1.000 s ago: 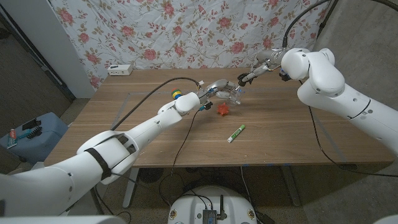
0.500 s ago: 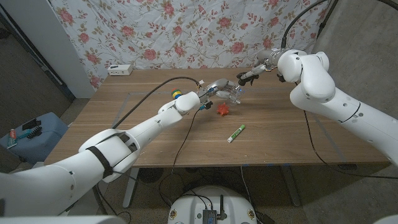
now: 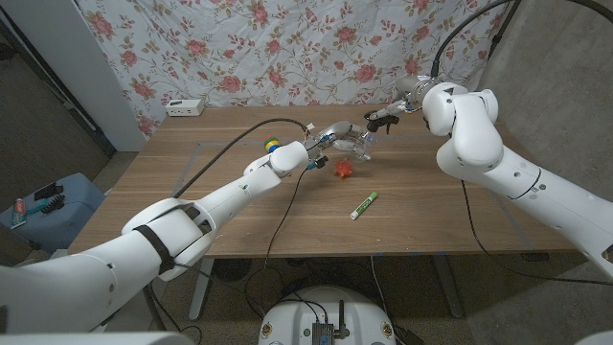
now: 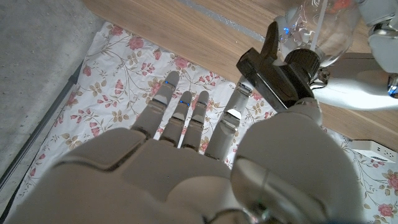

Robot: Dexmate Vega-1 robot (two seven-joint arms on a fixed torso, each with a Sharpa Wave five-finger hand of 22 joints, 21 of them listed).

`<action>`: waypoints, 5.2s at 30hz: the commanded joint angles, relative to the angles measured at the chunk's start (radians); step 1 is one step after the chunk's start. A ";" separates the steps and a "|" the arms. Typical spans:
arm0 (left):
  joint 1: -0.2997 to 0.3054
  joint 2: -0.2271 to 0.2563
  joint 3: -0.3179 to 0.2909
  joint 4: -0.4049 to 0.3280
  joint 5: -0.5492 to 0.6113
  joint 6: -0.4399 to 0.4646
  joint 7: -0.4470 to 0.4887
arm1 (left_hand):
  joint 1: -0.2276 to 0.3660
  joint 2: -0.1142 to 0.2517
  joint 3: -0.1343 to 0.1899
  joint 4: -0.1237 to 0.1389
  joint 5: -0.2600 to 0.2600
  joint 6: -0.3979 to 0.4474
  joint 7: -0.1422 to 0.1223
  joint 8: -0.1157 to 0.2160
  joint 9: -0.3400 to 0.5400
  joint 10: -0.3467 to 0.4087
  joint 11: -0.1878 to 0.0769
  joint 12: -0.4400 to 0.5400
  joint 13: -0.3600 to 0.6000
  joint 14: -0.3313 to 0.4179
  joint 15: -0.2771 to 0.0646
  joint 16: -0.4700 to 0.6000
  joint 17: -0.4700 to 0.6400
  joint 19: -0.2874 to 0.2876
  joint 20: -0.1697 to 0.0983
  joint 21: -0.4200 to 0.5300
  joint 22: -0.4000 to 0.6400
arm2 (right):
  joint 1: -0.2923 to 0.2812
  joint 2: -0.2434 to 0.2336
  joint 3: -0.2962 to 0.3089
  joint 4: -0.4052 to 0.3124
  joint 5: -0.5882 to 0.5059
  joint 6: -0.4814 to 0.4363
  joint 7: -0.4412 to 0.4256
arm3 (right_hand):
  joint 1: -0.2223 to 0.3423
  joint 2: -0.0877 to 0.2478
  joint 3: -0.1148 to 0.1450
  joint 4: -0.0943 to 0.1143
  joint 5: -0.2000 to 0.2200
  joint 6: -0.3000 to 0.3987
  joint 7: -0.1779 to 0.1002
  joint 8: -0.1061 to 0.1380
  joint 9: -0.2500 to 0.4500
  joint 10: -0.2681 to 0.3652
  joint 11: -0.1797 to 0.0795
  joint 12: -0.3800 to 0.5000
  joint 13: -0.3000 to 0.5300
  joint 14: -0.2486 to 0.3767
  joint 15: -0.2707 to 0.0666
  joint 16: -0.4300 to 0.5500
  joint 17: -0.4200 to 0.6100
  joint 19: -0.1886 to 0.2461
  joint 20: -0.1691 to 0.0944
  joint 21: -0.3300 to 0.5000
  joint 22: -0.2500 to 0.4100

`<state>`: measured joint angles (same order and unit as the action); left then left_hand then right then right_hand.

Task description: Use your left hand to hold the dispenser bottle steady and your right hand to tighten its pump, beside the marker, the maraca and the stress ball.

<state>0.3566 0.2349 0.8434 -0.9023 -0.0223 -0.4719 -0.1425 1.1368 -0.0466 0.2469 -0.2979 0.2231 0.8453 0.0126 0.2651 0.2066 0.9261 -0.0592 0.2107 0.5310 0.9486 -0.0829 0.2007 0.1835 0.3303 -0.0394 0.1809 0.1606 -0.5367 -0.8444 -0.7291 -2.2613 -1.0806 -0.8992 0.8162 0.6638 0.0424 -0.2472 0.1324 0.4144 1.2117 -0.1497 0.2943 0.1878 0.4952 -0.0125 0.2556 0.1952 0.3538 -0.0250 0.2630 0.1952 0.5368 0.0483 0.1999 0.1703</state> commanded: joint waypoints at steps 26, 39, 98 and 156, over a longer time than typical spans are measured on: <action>-0.034 -0.038 0.007 0.107 -0.007 -0.057 -0.004 | -0.014 0.123 0.144 0.141 0.005 0.219 -0.061 0.004 0.006 0.074 -0.070 0.005 0.001 0.066 -0.116 0.010 0.006 0.000 -0.074 0.000 0.002 | -0.132 0.208 0.097 0.090 -0.317 0.111 -0.013 | 0.040 0.034 -0.031 -0.006 0.017 0.189 0.022 0.051 -0.003 0.129 -0.023 0.005 -0.003 0.094 -0.026 -0.001 -0.003 0.054 -0.019 0.007 0.005; -0.039 -0.047 0.009 0.122 -0.007 -0.068 0.003 | -0.014 0.123 0.145 0.140 0.006 0.221 -0.060 0.004 0.006 0.077 -0.069 0.006 0.002 0.066 -0.118 0.008 0.004 0.000 -0.074 0.000 0.002 | -0.158 0.266 0.120 0.117 -0.389 0.146 -0.009 | 0.064 0.046 -0.034 -0.011 0.019 0.211 0.024 0.077 -0.002 0.170 -0.024 0.005 -0.004 0.123 -0.041 -0.002 -0.004 0.066 -0.028 0.007 0.005; 0.048 0.043 -0.025 -0.071 0.002 -0.020 0.020 | -0.018 0.125 0.147 0.142 0.007 0.218 -0.058 0.002 0.006 0.076 -0.068 0.005 0.003 0.063 -0.117 0.007 0.004 -0.001 -0.070 0.000 0.002 | -0.262 0.241 0.273 -0.012 -0.342 0.327 -0.037 | -0.070 -0.023 -0.095 0.025 0.019 -0.104 0.004 -0.031 0.003 0.051 0.006 -0.071 0.001 0.036 -0.019 -0.067 0.007 -0.008 -0.011 -0.016 0.004; 0.046 0.031 -0.039 -0.045 -0.046 -0.006 -0.010 | -0.023 0.122 0.149 0.141 0.007 0.219 -0.059 0.000 0.006 0.075 -0.069 0.003 0.001 0.064 -0.114 0.005 0.001 0.000 -0.071 0.000 0.002 | -0.192 -0.191 0.377 0.035 0.180 0.716 -0.406 | 0.258 -0.004 -0.031 -0.142 0.043 -0.555 -0.075 -0.094 0.027 -0.276 -0.153 -0.062 0.010 -0.198 -0.124 -0.065 0.003 -0.171 -0.150 -0.006 0.002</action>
<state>0.3925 0.2569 0.8083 -0.9287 -0.0650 -0.4936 -0.1583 1.1368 -0.0467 0.2468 -0.2978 0.2231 0.8453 0.0126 0.2591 0.2120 0.9261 -0.0592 0.2074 0.5292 0.9506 -0.0810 0.2026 0.1808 0.3303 -0.0395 0.1809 0.1606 -0.7200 -0.9386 -0.3770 -2.2658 -0.9860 -0.3283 0.5638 0.9009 0.0375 -0.2746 0.0024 0.4519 0.6640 -0.2251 0.1894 0.2118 0.2108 -0.1541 0.1820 0.2026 0.1566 -0.0356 0.1917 0.1951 0.3573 -0.0406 0.1862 0.1723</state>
